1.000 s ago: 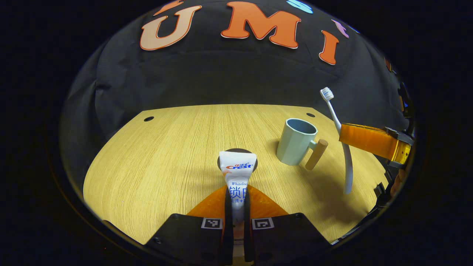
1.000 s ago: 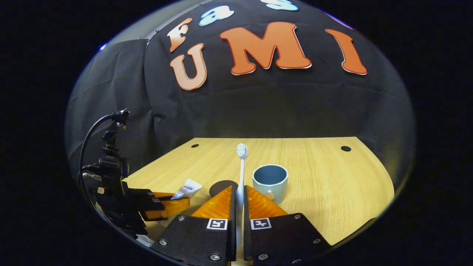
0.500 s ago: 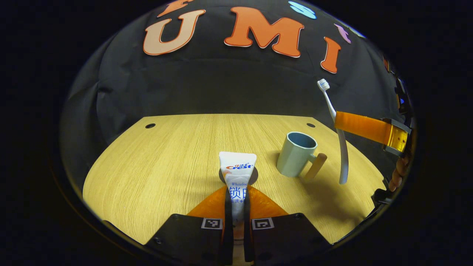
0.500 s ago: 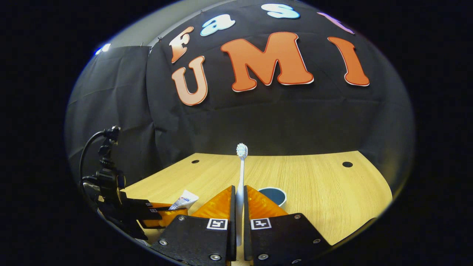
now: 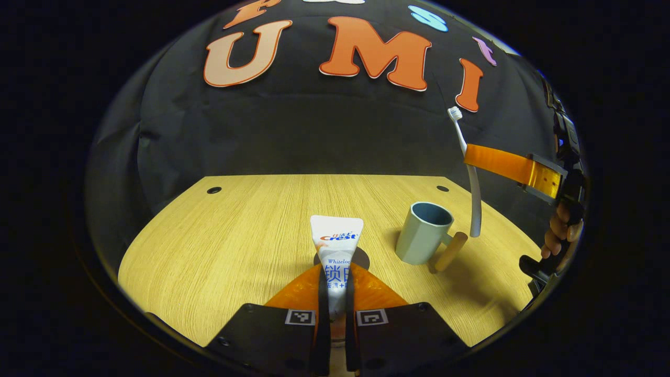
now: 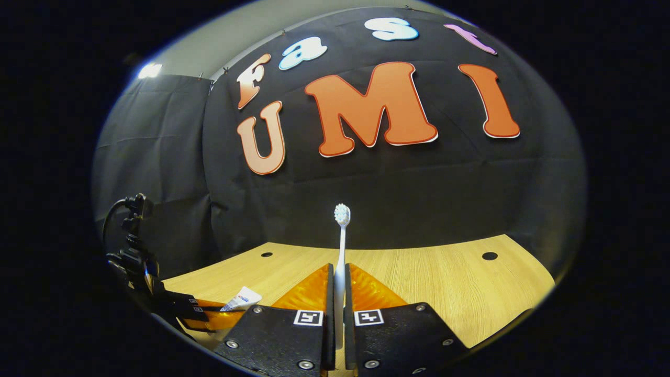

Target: Put the toothbrush and toothpaste on the desktop into the cup, then pick up the cup and place it on the coaster on the desktop.

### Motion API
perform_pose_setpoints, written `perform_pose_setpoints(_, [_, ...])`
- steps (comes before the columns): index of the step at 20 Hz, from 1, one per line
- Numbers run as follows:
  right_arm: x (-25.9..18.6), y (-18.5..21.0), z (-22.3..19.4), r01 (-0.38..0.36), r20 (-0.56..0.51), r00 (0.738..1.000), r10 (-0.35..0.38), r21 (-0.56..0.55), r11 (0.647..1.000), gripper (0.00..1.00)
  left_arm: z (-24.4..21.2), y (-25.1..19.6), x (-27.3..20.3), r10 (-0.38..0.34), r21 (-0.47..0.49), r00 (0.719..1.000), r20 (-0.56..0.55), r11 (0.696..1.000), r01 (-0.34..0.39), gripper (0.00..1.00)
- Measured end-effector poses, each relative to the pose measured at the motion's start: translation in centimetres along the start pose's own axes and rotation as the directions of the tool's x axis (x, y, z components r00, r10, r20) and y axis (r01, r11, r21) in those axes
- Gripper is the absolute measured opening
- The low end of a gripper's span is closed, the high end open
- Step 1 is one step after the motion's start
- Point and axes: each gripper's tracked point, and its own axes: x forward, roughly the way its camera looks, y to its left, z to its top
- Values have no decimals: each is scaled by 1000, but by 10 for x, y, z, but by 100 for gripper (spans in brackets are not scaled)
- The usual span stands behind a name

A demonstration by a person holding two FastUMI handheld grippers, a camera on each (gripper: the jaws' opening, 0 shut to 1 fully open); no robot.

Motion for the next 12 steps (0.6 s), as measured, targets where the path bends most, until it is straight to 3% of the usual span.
perform_pose_setpoints(12, [35, -20, 16, 13, 124, 992, -14, 12, 1000, 7, -10, -3, -3, 1, 4, 999, 43, 1000, -1, 15])
